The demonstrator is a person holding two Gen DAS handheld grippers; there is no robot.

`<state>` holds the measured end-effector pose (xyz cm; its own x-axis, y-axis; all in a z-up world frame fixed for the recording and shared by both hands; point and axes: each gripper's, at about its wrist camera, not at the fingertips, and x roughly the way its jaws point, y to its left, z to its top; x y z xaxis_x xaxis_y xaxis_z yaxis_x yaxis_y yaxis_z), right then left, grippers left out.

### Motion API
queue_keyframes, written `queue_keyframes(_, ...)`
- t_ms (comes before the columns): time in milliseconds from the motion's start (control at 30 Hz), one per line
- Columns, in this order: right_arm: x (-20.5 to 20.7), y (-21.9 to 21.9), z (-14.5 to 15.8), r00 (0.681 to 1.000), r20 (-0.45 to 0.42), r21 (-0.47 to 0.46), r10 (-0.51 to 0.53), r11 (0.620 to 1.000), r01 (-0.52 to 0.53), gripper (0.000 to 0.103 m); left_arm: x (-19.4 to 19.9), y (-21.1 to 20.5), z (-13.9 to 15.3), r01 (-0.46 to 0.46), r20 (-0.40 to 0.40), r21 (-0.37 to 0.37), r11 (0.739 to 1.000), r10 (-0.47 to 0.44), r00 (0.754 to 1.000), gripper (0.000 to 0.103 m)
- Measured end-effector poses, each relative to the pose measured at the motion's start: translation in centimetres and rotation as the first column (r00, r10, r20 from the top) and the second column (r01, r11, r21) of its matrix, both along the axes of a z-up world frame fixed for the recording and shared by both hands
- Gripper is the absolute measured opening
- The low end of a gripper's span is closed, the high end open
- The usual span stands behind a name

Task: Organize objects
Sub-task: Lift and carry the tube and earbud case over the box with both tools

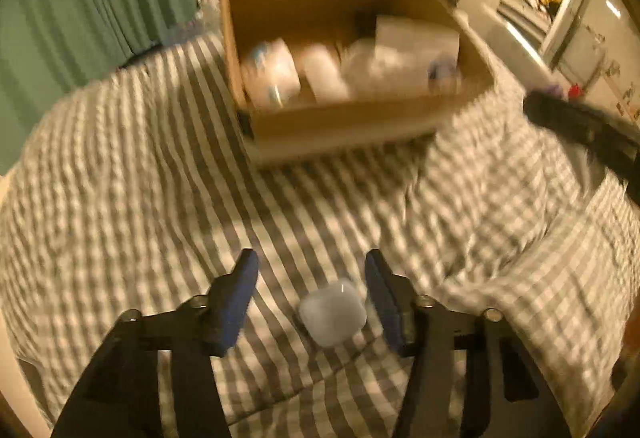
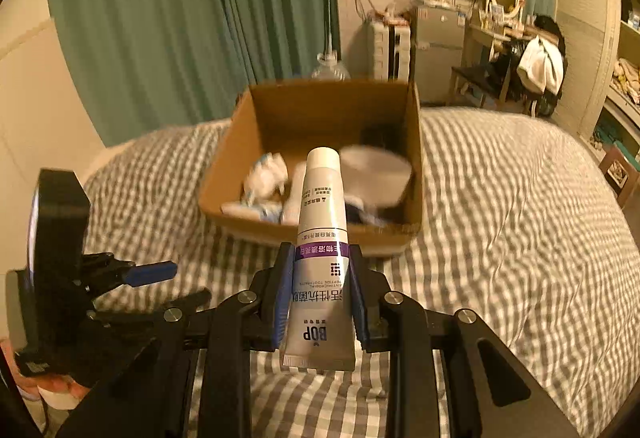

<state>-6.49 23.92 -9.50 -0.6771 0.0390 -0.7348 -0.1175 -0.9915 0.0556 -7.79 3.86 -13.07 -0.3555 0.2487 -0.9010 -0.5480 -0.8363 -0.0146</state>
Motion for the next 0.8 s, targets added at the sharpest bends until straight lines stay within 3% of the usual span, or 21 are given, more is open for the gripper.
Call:
queue_keyframes(233,-0.4,1.3,-4.0,0.998,0.067,-0.034,-0.011,0.999,0.013,0.026,1.4,0.8,-6.1,0.085,0.157,-0.039,0.996,-0.077,0.985,0.059)
queue_keyframes(400,-0.5,1.4,-5.1,0.997,0.081,-0.041,-0.013,0.999,0.017,0.026,0.3,1.5,-7.4,0.094,0.193,-0.041,0.995,-0.084,0.978,0.059)
queue_keyframes(633,-0.1,1.2,-4.8,0.996,0.084,-0.032,-0.02,0.999,0.023,0.026,1.4,2.1,-5.9,0.121,0.112,-0.088,0.989,-0.111,0.987,0.057)
queue_keyframes(800,0.8,0.7,-3.3,0.998,0.061,-0.025,-0.018,1.0,0.019,0.026,1.9,1.2,-2.5,0.086,0.058,-0.062,0.994,-0.082,0.995,0.057)
